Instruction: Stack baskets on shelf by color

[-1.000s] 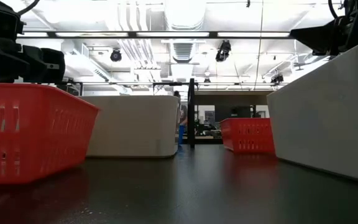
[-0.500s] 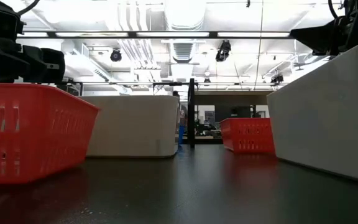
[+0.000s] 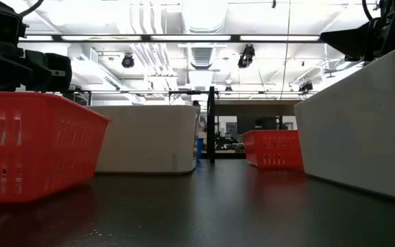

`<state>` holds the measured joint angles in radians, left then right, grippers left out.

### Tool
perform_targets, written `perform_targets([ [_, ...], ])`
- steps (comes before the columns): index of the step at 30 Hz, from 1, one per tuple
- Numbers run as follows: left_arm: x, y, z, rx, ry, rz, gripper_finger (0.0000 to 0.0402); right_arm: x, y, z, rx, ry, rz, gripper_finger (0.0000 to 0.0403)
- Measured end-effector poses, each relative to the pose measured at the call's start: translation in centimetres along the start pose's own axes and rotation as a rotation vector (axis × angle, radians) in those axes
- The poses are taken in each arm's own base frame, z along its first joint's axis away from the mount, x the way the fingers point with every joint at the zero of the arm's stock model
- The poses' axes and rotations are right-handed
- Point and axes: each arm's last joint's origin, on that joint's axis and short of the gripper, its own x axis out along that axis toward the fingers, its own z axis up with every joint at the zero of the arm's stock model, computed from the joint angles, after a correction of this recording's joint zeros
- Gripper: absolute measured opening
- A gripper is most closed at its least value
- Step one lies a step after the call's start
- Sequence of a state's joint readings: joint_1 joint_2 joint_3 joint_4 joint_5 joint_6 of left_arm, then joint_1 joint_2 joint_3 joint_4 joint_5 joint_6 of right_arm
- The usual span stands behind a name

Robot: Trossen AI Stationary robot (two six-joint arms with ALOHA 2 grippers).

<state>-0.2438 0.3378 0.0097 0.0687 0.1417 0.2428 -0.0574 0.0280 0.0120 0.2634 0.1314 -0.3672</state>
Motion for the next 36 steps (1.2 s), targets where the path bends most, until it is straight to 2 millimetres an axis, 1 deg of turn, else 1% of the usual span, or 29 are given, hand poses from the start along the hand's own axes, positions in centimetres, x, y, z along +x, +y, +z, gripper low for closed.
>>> perform_targets([
  [7, 0.0, 0.0, 0.0, 0.008, -0.003, 0.007, 0.0093, 0.0, 0.0, 0.0, 0.0, 0.0, 0.0, 0.0009],
  [10, 0.0, 0.3, 0.5, 0.034, -0.04, 0.082, 0.0093, 0.0, 0.0, 0.0, 0.0, 0.0, 0.0, 0.0009],
  [15, -0.2, 0.7, 2.1, -0.079, -0.209, 0.107, 0.0093, 0.0, 0.0, 0.0, 0.0, 0.0, 0.0, 0.0009],
  [21, -1.2, 1.2, 4.7, -0.049, -0.501, 0.159, 0.0093, 0.0, 0.0, 0.0, 0.001, -0.002, 0.0, 0.0009],
  [26, -2.5, 1.4, 6.6, -0.084, -0.74, 0.177, 0.0093, 0.0, 0.0, 0.0, 0.113, -0.003, 0.0, 0.0009],
  [29, -2.9, 1.5, 7.0, -0.052, -0.803, 0.18, 0.0093, 0.0, 0.0, 0.1, 0.167, -0.008, -0.002, 0.0009],
  [32, -3.0, 1.4, 7.2, -0.042, -0.827, 0.173, 0.0093, 0.0, 0.0, 0.1, 0.211, -0.011, -0.002, 0.0009],
  [36, -2.9, 1.5, 7.4, -0.044, -0.825, 0.172, 0.0093, 0.0, 0.0, 0.1, 0.219, -0.011, -0.002, 0.0009],
])
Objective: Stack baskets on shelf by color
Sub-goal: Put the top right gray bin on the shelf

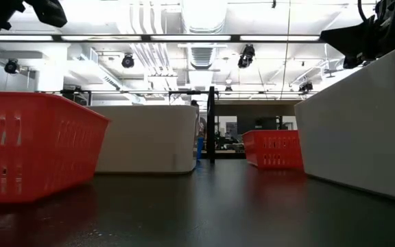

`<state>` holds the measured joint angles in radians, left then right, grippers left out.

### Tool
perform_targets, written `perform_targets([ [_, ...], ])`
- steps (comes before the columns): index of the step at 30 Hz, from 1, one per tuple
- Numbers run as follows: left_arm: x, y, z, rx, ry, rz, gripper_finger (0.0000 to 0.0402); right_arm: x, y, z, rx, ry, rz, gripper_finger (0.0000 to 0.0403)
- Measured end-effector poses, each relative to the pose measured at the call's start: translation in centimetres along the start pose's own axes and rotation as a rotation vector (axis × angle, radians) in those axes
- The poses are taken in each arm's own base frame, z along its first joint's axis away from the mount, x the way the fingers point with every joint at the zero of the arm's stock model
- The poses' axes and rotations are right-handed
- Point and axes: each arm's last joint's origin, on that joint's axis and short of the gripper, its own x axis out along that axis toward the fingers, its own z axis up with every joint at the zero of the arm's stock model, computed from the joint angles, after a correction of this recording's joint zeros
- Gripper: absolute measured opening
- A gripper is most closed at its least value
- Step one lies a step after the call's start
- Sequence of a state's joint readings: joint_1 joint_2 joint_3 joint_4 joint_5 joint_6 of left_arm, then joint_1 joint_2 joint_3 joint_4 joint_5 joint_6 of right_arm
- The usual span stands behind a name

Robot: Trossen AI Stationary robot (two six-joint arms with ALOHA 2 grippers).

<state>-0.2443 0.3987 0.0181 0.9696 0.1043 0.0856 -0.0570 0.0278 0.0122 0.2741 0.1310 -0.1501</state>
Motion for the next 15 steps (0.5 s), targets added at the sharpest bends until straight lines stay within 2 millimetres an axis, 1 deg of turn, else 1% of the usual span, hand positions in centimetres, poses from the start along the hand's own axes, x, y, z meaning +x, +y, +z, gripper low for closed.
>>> perform_targets([
  [5, 0.4, 0.1, 0.5, 0.014, -0.056, 0.013, 0.0093, 0.0, 0.0, 0.0, -0.007, -0.002, 0.0, 0.0009],
  [9, 0.8, 0.4, 1.0, 0.042, -0.103, 0.086, 0.0093, 0.0, -0.1, 0.4, -0.023, -0.018, -0.003, 0.0009],
  [13, 1.5, 0.8, 1.1, 0.031, -0.107, 0.182, 0.0093, 0.0, -0.2, 1.3, -0.029, -0.102, -0.007, 0.0009],
  [15, 2.1, 0.9, 1.2, 0.029, -0.102, 0.197, 0.0093, -0.1, -0.1, 1.6, -0.032, -0.14, 0.027, 0.0009],
])
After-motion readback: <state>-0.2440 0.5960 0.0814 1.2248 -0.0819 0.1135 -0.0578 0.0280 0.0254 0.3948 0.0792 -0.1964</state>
